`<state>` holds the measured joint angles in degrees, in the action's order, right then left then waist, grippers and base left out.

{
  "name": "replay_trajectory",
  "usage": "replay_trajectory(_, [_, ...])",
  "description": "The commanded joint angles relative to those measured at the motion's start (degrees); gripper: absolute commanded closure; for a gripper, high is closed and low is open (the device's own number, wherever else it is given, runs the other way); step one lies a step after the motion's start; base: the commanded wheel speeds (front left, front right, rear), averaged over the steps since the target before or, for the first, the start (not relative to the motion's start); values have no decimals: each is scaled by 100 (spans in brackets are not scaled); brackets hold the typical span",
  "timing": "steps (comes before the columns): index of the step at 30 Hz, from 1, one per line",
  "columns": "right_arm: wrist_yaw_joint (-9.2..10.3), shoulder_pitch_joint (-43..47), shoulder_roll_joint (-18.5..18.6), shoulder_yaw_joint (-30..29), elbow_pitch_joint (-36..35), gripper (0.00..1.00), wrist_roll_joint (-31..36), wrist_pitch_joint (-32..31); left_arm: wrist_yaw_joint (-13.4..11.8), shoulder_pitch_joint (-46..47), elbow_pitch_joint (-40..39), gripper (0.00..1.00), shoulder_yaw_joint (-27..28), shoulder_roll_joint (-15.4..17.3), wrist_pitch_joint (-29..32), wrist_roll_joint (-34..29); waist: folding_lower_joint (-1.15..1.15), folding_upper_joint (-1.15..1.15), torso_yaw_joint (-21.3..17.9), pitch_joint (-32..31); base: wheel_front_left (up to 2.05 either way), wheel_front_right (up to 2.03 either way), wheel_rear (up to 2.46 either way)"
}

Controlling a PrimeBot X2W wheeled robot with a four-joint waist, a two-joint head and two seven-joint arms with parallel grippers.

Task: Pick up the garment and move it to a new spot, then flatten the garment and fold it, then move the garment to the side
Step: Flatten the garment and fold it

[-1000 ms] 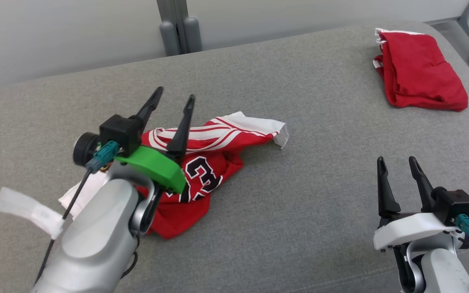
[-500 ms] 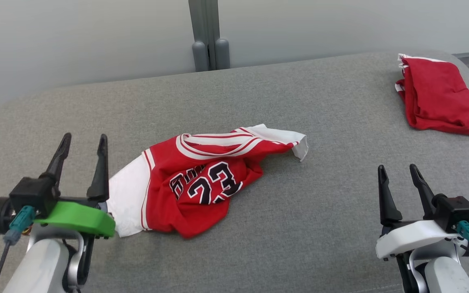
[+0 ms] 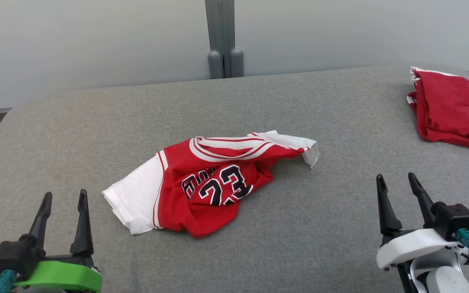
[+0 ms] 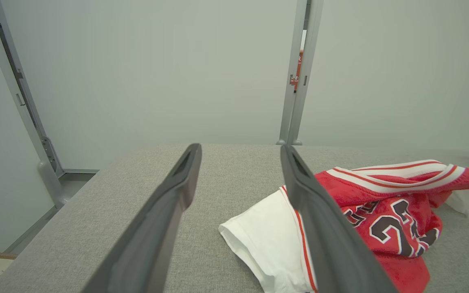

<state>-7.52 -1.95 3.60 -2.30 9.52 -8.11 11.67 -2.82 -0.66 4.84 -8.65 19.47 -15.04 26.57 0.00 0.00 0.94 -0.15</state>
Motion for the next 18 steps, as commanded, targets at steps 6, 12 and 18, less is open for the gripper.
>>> replay_trajectory(6, [6, 156, 11, 64, -174, 0, 29, -101, 330, -162, 43, 0, 78, -38, -16, 20, 0, 0, 80, -27, 0, 0, 0])
replay_trajectory(12, [6, 172, 14, 128, -283, 0, 26, -174, 423, -131, 96, 0, 94, -132, -16, -44, 0, 0, 72, -21, 0, 0, 0])
replay_trajectory(18, [6, 215, 20, 143, -348, 0, 28, -231, 437, -76, 164, 0, 133, -193, -16, -80, 0, 0, 55, -9, 0, 0, 0])
